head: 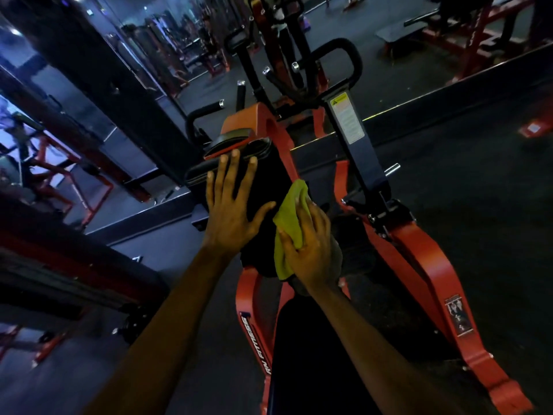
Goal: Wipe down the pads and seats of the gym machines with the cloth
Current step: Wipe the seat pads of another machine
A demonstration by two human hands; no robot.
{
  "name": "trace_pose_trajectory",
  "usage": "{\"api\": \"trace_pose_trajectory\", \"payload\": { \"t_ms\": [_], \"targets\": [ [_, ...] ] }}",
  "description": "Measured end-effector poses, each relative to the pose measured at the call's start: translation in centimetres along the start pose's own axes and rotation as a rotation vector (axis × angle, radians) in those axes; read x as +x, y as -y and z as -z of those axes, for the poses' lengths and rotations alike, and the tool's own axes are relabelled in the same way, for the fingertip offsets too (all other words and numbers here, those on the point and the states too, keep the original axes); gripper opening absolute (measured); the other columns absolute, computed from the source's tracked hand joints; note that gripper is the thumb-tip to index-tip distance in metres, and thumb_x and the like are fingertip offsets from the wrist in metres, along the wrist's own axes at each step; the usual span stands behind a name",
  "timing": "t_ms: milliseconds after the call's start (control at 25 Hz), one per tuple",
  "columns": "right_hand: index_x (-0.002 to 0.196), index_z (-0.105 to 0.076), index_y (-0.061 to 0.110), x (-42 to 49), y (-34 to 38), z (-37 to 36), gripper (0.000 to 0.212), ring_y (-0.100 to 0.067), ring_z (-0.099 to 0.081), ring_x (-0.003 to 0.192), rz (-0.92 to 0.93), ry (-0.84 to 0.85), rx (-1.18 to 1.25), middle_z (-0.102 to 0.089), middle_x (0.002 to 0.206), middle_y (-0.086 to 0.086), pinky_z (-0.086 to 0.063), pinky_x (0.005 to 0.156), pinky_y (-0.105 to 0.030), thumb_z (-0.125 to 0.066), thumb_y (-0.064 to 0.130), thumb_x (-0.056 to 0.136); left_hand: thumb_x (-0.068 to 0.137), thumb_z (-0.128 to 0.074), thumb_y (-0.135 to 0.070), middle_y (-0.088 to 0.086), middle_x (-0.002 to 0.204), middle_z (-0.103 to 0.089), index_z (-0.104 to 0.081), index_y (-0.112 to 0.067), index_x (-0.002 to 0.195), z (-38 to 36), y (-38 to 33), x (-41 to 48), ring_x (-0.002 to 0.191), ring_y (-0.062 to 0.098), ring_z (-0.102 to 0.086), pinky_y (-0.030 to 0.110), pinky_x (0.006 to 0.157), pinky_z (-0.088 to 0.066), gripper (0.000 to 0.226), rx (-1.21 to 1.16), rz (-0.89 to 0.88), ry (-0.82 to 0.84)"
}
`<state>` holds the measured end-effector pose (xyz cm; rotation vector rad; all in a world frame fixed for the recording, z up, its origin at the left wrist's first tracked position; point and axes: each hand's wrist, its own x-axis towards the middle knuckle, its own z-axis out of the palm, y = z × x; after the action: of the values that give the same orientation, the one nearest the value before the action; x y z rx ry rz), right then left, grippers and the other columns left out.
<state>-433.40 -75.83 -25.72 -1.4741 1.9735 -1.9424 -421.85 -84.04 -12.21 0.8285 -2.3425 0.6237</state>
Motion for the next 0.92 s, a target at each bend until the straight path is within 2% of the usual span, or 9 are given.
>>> {"api": "trace_pose_trajectory", "payload": {
  "t_ms": [80,160,320,480,640,760,840,920],
  "targets": [
    [0.155,-0.038,0.022,-0.9,-0.6,0.1,0.067,-0.028,-0.045,0.14,-0.02,0.004,0.01,-0.045,0.155,-0.008,-0.049,0.104,-0.049,-0.059,0.046,0.097,0.093,-0.064,-0.05,0.018,0.162,-0.019,-0.026,-0.019,0.156,-0.2,0.1,0.2,0.153,0.027,-0.005,0.046,0.123,0.004,0.08,0.008,-0.032,-0.001],
    [0.151,-0.046,0.017,-0.5,0.0,0.1,0.062,-0.027,-0.047,0.137,-0.06,-0.036,0.042,-0.049,0.152,-0.008,-0.051,0.101,-0.051,-0.06,0.043,0.096,0.093,-0.061,-0.053,0.016,0.162,-0.019,-0.028,-0.021,0.155,-0.4,0.1,0.3,0.153,0.027,-0.007,0.046,0.123,0.004,0.077,-0.006,-0.033,-0.008],
    [0.148,-0.051,0.014,1.0,1.7,0.5,0.058,-0.025,-0.049,0.135,-0.105,-0.065,0.122,-0.052,0.148,-0.006,-0.054,0.094,-0.052,-0.068,0.035,0.096,0.093,-0.059,-0.054,0.014,0.162,-0.02,-0.03,-0.021,0.155,-0.7,0.6,0.2,0.153,0.022,-0.005,0.049,0.123,0.002,0.076,-0.025,-0.045,-0.023],
    [0.151,-0.046,0.016,-1.3,-0.5,-0.4,0.066,-0.027,-0.047,0.138,-0.078,-0.024,-0.026,-0.048,0.153,-0.007,-0.053,0.099,-0.048,-0.067,0.044,0.096,0.093,-0.061,-0.054,0.014,0.163,-0.021,-0.03,-0.022,0.155,-0.7,0.8,0.3,0.153,0.024,-0.006,0.047,0.122,0.004,0.076,-0.029,-0.051,-0.003],
    [0.152,-0.045,0.016,-4.1,-2.3,-1.0,0.065,-0.02,-0.045,0.139,-0.272,-0.041,0.064,-0.047,0.153,0.001,-0.045,0.108,-0.046,-0.055,0.053,0.099,0.095,-0.06,-0.054,0.01,0.163,-0.023,-0.029,-0.02,0.156,0.2,1.3,0.3,0.153,0.019,-0.007,0.04,0.123,0.003,0.076,-0.033,-0.088,-0.001],
    [0.148,-0.048,0.017,-5.9,-1.9,-0.6,0.06,-0.018,-0.046,0.137,-0.345,-0.065,0.108,-0.051,0.146,-0.001,-0.044,0.109,-0.046,-0.051,0.054,0.101,0.097,-0.056,-0.054,0.008,0.165,-0.021,-0.024,-0.017,0.158,1.2,2.0,0.1,0.153,0.014,-0.003,0.035,0.123,0.003,0.078,-0.021,-0.103,0.035],
    [0.148,-0.046,0.023,-4.7,-0.8,0.2,0.056,-0.013,-0.044,0.138,-0.371,-0.041,0.101,-0.05,0.145,0.003,-0.047,0.107,-0.039,-0.049,0.055,0.102,0.098,-0.054,-0.054,0.008,0.166,-0.019,-0.021,-0.017,0.158,1.0,1.9,0.5,0.153,0.012,0.002,0.034,0.123,0.003,0.078,-0.016,-0.107,0.07],
    [0.148,-0.045,0.024,-3.0,1.0,0.7,0.056,-0.01,-0.044,0.137,-0.316,-0.009,0.073,-0.049,0.145,0.005,-0.043,0.101,-0.024,-0.046,0.056,0.102,0.098,-0.054,-0.053,0.008,0.166,-0.018,-0.02,-0.018,0.159,1.1,1.9,0.2,0.154,0.012,0.004,0.035,0.123,0.004,0.078,-0.042,-0.109,0.066]
  ]
}}
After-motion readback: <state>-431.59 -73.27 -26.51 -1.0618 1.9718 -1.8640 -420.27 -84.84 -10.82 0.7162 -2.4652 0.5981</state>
